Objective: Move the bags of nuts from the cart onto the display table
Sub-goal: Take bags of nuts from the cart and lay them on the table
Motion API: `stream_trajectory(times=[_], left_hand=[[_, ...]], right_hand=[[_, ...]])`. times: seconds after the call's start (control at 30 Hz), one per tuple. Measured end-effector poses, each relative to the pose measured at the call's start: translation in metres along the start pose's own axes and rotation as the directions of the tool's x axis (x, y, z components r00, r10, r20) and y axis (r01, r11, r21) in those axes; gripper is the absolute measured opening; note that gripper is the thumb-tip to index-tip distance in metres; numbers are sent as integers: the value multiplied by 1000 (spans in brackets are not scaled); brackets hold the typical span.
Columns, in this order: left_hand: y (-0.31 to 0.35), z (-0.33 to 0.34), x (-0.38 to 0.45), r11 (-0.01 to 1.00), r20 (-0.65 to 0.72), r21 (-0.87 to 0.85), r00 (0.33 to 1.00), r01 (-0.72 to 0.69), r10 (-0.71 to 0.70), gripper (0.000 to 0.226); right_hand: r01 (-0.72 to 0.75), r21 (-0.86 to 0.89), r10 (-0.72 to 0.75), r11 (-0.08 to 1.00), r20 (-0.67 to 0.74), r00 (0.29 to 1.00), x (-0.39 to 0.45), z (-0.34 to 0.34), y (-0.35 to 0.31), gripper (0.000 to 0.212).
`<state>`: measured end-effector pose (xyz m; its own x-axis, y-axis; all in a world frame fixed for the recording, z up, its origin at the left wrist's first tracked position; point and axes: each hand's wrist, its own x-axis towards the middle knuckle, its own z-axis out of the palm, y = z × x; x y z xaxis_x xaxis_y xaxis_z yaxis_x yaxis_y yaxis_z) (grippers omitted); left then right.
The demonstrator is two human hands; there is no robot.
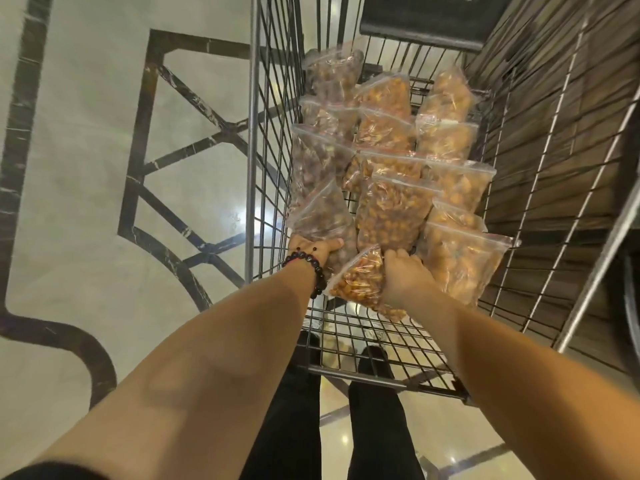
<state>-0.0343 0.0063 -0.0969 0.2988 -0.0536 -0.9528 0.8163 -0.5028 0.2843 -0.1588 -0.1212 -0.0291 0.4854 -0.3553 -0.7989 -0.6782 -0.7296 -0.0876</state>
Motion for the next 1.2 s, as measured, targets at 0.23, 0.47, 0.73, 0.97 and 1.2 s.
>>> stream_trajectory(times=[0.23,0.47,0.73,0.97,1.2], left_hand=[[26,2,-61,990,-76,81,989,-119,125,50],[28,-1,-63,986,-91,157,994,-52,67,34],[32,-1,-60,989,-37,103,993,-107,112,61],[42,-3,-73,931,-131,304,959,-204,253,57],[81,-17,-121,878,43,251,911,-407,410,82]], right_hand=[[261,-188,-230,947,170,958,2,4,7,75],[356,-244,-293,902,257,921,1,-10,-3,77],[503,-261,-425,824,302,853,-3,-18,-9,54],[422,-27,-423,906,-14,906,-52,-25,2,53],[128,846,-27,517,-133,991,-133,-67,23,67]])
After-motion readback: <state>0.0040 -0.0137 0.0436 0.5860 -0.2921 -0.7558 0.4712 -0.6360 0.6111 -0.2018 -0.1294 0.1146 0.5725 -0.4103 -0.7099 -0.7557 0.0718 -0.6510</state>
